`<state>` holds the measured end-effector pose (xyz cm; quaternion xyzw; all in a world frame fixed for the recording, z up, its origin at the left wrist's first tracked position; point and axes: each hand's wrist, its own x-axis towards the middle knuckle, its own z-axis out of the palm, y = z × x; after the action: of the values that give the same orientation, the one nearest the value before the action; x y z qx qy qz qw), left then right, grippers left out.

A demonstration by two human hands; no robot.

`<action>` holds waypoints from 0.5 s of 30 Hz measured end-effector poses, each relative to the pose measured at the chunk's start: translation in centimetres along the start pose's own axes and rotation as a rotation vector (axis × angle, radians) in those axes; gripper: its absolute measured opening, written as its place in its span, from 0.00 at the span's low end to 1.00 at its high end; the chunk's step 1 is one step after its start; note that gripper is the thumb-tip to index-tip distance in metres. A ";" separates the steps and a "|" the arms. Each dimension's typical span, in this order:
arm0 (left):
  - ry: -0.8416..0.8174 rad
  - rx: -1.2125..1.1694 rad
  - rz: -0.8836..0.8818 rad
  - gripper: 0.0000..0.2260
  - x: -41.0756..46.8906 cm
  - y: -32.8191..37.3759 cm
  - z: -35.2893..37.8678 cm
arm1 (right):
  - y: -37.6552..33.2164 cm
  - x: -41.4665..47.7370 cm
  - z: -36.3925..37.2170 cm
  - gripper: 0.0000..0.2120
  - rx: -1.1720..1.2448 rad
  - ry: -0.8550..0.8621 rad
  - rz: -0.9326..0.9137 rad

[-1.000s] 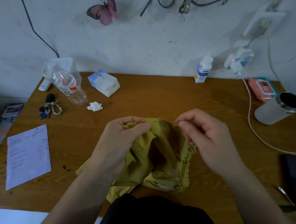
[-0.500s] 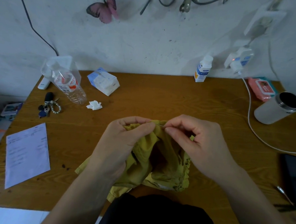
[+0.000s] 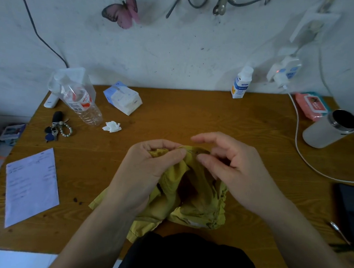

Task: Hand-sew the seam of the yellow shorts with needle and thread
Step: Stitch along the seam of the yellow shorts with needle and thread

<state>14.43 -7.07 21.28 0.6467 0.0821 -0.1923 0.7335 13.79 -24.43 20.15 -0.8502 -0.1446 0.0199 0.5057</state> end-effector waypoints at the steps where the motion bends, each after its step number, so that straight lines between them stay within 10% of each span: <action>1: 0.002 0.013 0.010 0.06 0.0 0.0 -0.1 | 0.1 0.0 0.0 0.14 0.025 -0.036 0.034; 15: 0.329 0.539 0.383 0.04 -0.6 -1.1 1.5 | -0.7 -0.1 1.1 0.05 -0.155 0.120 0.066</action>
<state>13.28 -8.53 20.73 0.8427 0.0227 0.0406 0.5363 13.32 -23.15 20.23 -0.8907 -0.0873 -0.0258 0.4453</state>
